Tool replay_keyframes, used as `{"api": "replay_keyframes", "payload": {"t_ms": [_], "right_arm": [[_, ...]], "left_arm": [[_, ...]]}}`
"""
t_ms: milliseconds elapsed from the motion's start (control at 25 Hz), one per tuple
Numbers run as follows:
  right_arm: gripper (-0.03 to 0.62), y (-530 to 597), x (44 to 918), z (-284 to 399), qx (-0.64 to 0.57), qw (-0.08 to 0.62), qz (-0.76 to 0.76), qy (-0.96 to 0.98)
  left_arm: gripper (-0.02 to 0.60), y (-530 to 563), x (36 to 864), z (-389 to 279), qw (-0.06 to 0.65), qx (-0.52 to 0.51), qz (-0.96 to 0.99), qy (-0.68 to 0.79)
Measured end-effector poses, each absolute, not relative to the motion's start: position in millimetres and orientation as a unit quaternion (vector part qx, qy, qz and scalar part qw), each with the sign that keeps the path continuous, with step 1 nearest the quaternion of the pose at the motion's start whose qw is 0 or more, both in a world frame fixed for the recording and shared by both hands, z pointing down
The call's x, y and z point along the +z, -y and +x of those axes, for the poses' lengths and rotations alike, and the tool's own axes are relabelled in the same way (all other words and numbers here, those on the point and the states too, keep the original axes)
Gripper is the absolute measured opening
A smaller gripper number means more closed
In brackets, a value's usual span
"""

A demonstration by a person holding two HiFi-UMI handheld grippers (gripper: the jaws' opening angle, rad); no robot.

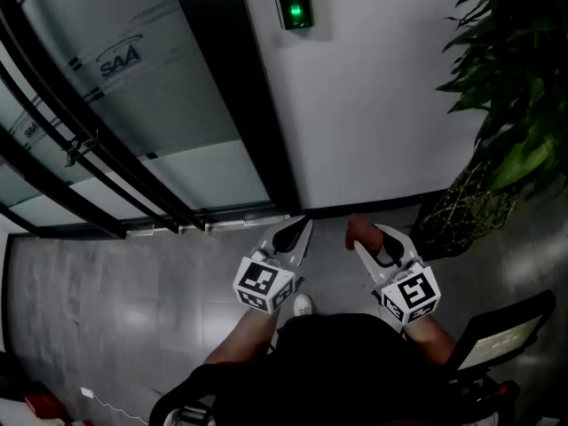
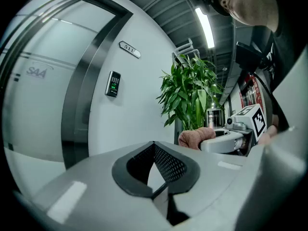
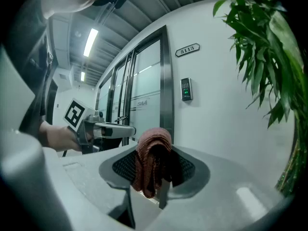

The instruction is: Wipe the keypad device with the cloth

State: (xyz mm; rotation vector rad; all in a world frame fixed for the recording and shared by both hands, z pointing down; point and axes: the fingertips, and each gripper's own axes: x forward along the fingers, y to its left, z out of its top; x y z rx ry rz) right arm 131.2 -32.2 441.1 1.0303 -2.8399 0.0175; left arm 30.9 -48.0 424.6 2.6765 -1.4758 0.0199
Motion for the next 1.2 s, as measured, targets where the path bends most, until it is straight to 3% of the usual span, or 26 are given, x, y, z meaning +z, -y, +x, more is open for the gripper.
{"api": "replay_keyframes", "payload": {"t_ms": [840, 1200], "right_arm": [[0.143, 81.3, 441.2, 81.3, 0.003, 0.060, 0.370, 0.927], [0.143, 101.9, 432.9, 22.2, -0.008, 0.049, 0.388, 0.920]], "left_arm": [[0.017, 100.6, 429.3, -15.6, 0.049, 0.006, 0.892, 0.449], [0.016, 119.1, 433.5, -55.4, 0.049, 0.017, 0.913, 0.404]]}}
